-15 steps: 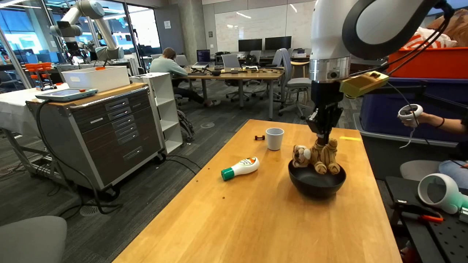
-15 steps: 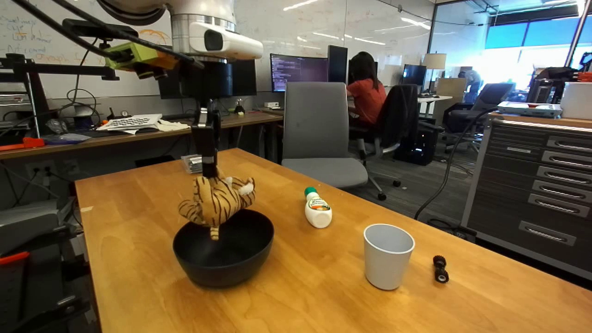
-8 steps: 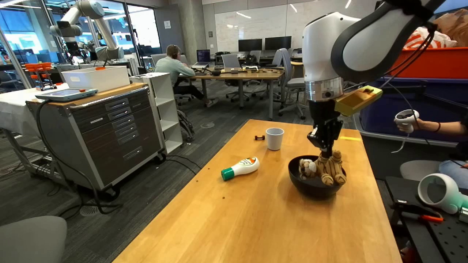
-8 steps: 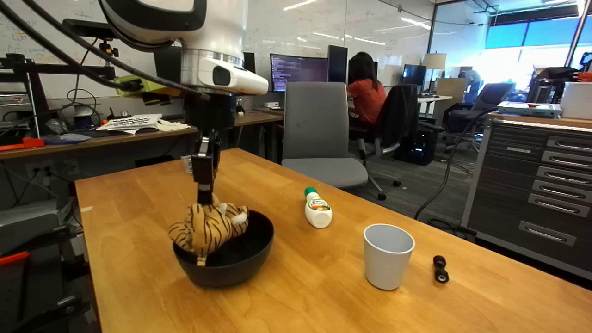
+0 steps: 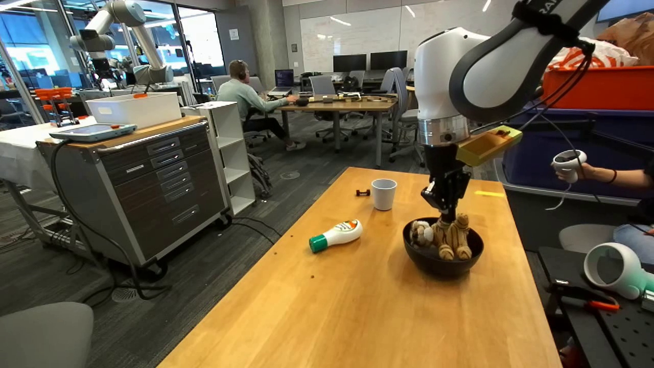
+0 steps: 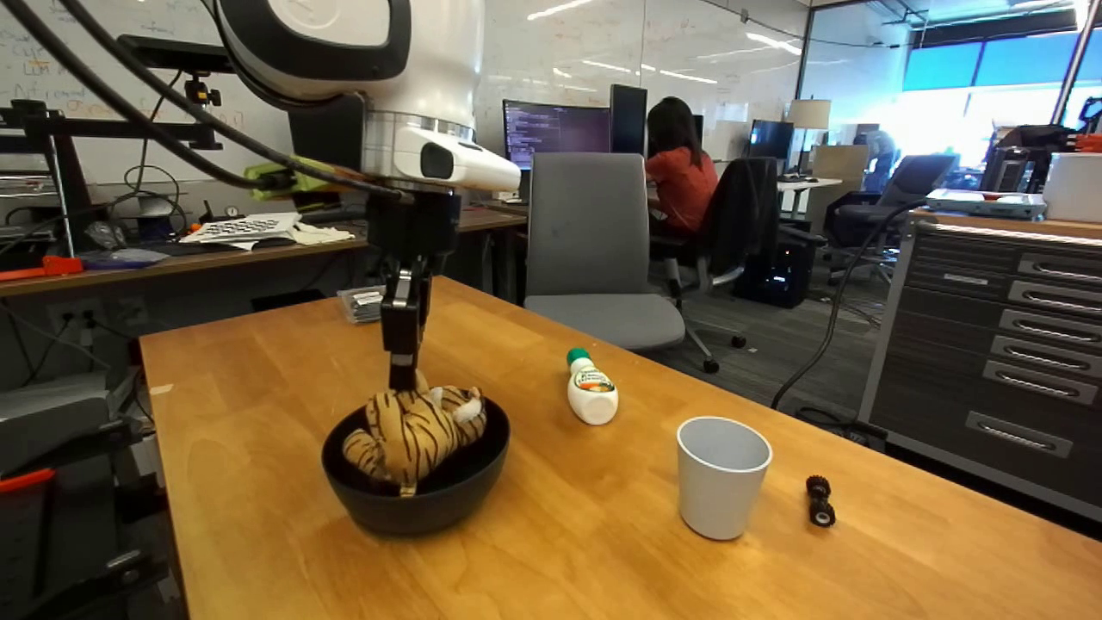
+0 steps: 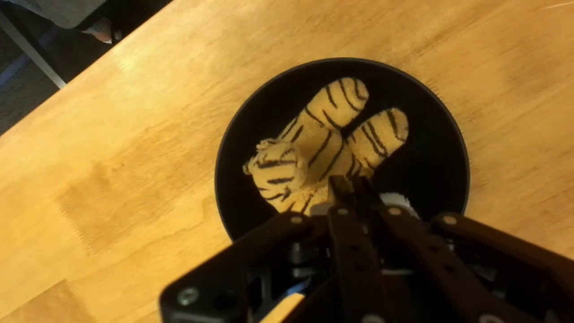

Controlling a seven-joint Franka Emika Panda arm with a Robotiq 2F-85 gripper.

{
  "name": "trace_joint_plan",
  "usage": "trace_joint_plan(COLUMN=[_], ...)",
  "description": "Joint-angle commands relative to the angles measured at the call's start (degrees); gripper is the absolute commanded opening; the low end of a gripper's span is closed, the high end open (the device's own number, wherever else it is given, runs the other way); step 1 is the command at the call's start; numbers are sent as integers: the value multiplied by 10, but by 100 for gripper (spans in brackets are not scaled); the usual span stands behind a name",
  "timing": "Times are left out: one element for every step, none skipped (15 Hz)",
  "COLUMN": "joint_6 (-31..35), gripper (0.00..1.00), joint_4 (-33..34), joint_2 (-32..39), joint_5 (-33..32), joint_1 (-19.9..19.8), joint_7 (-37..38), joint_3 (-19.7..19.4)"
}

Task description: Put the tiger plushy in the black bowl

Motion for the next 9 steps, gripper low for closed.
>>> trace_joint_plan(joint_6=[3,3,4,3,3,4,3,3,3], gripper=[11,13,18,23,42,49,58,65,72], joint_4=[17,18,19,21,22,22,23,24,24], joint_2=[5,4,3,3,2,1,0,0,-1], joint_5=[14,15,18,18,20,22,24,26,29], joint_1=[12,12,12,12,12,12,12,12,12], joint_7=[2,3,1,2,1,0,0,0,-1], joint_3=[-12,-12,-12,-12,-12,-12,-12,-12,-12])
